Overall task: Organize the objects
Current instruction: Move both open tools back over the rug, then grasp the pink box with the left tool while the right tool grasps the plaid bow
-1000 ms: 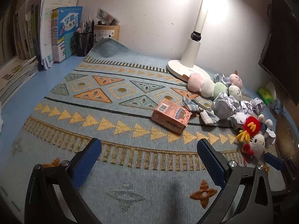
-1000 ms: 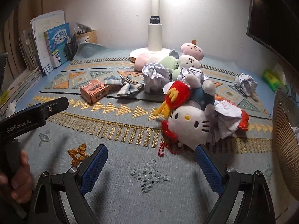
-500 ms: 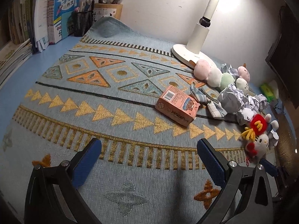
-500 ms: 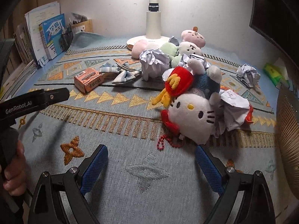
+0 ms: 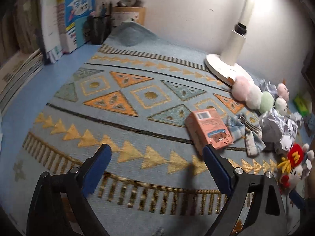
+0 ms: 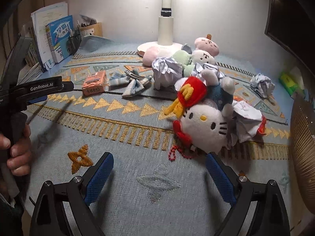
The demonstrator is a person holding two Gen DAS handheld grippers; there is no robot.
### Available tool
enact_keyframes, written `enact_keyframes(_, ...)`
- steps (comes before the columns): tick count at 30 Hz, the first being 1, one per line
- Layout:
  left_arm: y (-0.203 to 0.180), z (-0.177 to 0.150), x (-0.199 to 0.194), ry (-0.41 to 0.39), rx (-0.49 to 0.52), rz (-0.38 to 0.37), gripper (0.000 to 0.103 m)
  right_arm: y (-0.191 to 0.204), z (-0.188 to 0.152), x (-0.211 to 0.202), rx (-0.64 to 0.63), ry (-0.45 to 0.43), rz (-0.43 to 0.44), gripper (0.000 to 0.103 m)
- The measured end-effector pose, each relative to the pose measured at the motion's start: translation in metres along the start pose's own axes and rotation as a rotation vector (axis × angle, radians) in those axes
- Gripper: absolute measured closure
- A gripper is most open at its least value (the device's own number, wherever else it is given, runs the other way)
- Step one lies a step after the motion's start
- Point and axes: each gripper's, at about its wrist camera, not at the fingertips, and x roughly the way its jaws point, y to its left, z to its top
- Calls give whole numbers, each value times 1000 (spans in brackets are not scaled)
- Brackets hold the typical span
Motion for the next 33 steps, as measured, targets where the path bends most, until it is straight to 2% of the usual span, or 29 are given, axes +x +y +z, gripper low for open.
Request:
enact_keyframes(1, 7, 1, -3, -13, -7, 7, 10, 1, 6, -3, 15, -8, 55, 10)
enact_keyframes(3, 10, 2, -7, -21, 21, -15, 10, -1, 23, -4, 77, -6, 211, 31)
enact_keyframes(5, 4, 3, -8, -5, 74, -112, 10, -8, 43, 4, 172, 12, 333, 34)
enact_keyframes(7, -7, 1, -9, -3, 126, -166, 10, -14, 60, 16, 225, 17, 388, 37)
enact_keyframes(9, -18, -2, -8, -12, 166, -169, 10, -15, 76, 33, 240, 32, 378, 38)
enact_keyframes(10, -23, -3, -6, -3, 179, -180, 15, -15, 83, 47, 253, 59, 366, 38)
enact_keyframes(12, -33, -2, 0, 22, 202, -205, 21, -17, 93, 72, 302, 110, 396, 42)
enact_keyframes(16, -53, -2, 10, 48, 268, -167, 25, -16, 105, 93, 312, 85, 293, 42)
enact_keyframes(20, -63, 5, 20, 62, 266, -152, 25, -18, 112, 115, 301, 113, 269, 42)
enact_keyframes(26, -73, 11, 27, 60, 284, -129, 26, -10, 111, 115, 236, 79, 233, 42)
enact_keyframes(28, -70, 11, 26, 53, 266, -135, 33, -4, 111, 115, 206, 79, 230, 54)
enact_keyframes(29, -67, 12, 25, 48, 255, -135, 36, 0, 111, 115, 187, 84, 231, 74)
enact_keyframes(31, -64, 12, 23, 39, 238, -137, 55, 4, 110, 111, 164, 69, 214, 79)
enact_keyframes(33, -60, 12, 23, 37, 225, -137, 56, 5, 109, 106, 159, 49, 207, 82)
